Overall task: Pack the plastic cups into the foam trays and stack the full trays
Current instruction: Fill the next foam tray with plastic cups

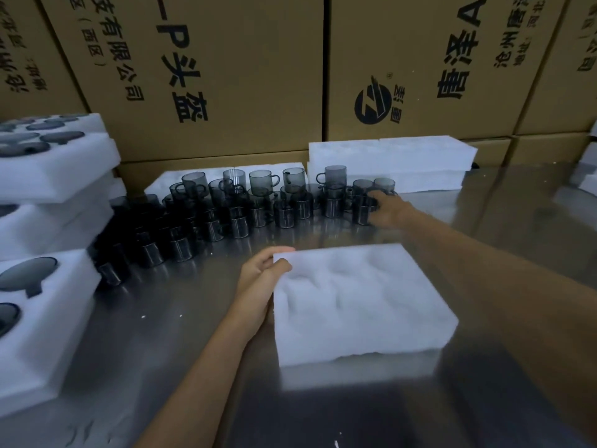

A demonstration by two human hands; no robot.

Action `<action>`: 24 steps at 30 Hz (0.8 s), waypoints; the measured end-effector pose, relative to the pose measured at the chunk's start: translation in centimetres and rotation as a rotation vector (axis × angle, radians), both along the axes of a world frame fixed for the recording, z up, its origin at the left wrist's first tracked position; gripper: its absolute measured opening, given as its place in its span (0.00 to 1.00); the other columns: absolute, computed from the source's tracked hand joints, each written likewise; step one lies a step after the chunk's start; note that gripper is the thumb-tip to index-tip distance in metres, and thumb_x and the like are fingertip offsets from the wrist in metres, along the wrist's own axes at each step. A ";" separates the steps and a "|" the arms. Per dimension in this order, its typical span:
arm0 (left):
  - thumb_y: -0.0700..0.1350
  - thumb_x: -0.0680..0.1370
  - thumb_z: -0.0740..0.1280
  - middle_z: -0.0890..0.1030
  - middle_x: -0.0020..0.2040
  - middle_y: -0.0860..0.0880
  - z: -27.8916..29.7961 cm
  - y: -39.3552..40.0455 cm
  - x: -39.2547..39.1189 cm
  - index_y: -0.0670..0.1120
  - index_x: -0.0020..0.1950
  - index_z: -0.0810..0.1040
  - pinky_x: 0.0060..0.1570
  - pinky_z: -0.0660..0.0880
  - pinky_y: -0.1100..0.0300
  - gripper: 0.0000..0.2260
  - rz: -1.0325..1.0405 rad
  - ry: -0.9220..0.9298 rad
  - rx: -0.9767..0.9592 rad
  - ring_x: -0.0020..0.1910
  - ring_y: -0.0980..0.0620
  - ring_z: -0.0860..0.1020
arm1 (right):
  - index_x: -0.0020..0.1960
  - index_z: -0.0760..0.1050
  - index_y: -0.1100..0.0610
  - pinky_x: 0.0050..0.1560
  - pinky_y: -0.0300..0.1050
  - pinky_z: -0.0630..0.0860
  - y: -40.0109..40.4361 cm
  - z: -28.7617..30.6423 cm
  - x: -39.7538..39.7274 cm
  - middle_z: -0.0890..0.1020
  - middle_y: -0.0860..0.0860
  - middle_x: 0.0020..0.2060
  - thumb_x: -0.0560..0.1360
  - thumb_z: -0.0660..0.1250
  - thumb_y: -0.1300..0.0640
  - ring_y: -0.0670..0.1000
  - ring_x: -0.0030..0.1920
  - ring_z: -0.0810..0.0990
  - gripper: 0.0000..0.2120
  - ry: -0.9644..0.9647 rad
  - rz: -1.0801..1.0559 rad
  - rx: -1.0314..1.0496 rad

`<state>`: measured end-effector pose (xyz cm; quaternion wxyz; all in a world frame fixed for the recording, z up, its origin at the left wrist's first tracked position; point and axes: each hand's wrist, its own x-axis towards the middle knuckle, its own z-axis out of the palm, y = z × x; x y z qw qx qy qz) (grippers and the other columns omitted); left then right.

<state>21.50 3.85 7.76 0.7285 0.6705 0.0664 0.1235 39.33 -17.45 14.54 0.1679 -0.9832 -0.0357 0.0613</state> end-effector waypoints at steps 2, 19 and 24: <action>0.34 0.76 0.66 0.85 0.45 0.46 0.0 0.2 0.3 0.45 0.51 0.83 0.37 0.78 0.59 0.10 -0.014 0.002 0.011 0.40 0.50 0.83 | 0.79 0.55 0.44 0.72 0.55 0.65 -0.2 -1.9 1.8 0.63 0.60 0.75 0.79 0.61 0.53 0.64 0.72 0.66 0.31 0.030 -0.040 -0.025; 0.35 0.75 0.66 0.85 0.44 0.47 0.2 0.1 -0.5 0.45 0.51 0.83 0.37 0.78 0.59 0.09 0.005 0.019 -0.020 0.40 0.50 0.82 | 0.35 0.70 0.52 0.45 0.43 0.70 1.9 -1.4 -5.4 0.76 0.46 0.32 0.68 0.73 0.60 0.48 0.38 0.73 0.12 -0.193 0.161 0.479; 0.38 0.77 0.69 0.86 0.49 0.51 0.4 -0.8 -2.0 0.46 0.58 0.82 0.49 0.80 0.61 0.10 0.152 -0.035 -0.087 0.48 0.54 0.84 | 0.35 0.72 0.51 0.38 0.40 0.72 2.7 -0.8 -14.7 0.78 0.48 0.39 0.61 0.78 0.45 0.47 0.36 0.76 0.17 -0.204 0.313 0.754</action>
